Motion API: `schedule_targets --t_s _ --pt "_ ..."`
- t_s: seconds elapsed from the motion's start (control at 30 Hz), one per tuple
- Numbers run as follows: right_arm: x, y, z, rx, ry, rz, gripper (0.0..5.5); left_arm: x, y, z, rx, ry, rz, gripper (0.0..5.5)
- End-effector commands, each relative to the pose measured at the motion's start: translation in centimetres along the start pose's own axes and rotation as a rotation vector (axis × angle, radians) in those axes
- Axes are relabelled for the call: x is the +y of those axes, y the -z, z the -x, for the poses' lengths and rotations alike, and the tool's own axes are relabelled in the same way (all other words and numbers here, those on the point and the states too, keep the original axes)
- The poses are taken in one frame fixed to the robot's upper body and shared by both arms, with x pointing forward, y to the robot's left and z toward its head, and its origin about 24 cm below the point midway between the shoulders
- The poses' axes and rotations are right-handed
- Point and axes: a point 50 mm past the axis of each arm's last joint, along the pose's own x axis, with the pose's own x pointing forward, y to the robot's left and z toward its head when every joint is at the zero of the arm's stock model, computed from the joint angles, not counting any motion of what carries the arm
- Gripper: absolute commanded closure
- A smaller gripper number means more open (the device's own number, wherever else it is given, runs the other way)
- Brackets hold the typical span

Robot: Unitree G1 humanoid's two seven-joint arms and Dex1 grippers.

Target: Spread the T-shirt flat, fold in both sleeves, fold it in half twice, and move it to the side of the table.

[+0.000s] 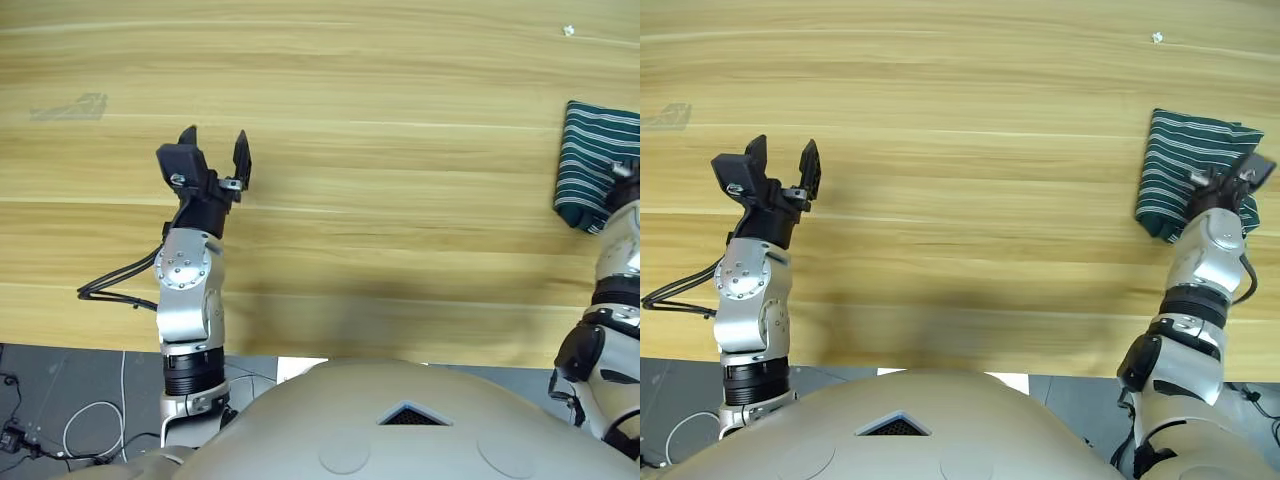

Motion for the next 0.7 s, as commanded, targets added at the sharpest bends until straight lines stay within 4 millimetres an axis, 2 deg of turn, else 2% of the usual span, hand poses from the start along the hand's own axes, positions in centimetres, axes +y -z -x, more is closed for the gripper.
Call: schedule_targets --t_s 0.03,0.07,0.13,0.23,0.3,0.37,0.43,0.53,0.7 --pt "4.5 -9.8 1.9 -0.62 -0.053 0.022 4.4 -2.6 -2.1 -2.0 -0.139 0.068 0.028 1.88" --pt "5.6 -10.4 2.6 -0.685 -0.066 0.004 4.4 -3.3 -2.5 -2.4 -0.161 0.095 0.036 1.88" --pt "8.8 -10.3 4.0 -0.736 -0.125 -0.057 4.4 -4.7 -3.4 -3.3 -0.215 0.123 0.041 1.88" --pt "14.8 -7.0 5.8 -0.601 -0.328 -0.179 4.4 -5.8 -3.1 -5.6 -0.227 0.109 0.039 1.88" --pt "17.0 -5.4 7.8 -0.604 -0.503 -0.212 4.4 -6.1 -2.2 -5.6 -0.244 0.088 0.0 1.88" --pt "17.4 -4.4 8.8 -0.614 -0.59 -0.208 4.4 -6.2 -1.2 -4.3 -0.274 0.089 -0.055 1.88" --pt "17.0 -3.4 8.2 -0.585 -0.575 -0.186 4.4 -5.5 -0.2 -3.9 -0.273 0.023 -0.111 1.88" --pt "17.2 -2.6 7.4 -0.572 -0.56 -0.13 4.4 -4.7 -0.2 -3.9 -0.333 -0.064 -0.163 1.88" --pt "17.6 -2.1 7.6 -0.581 -0.563 -0.107 4.4 -4.1 -0.2 -3.8 -0.37 -0.112 -0.177 1.88"
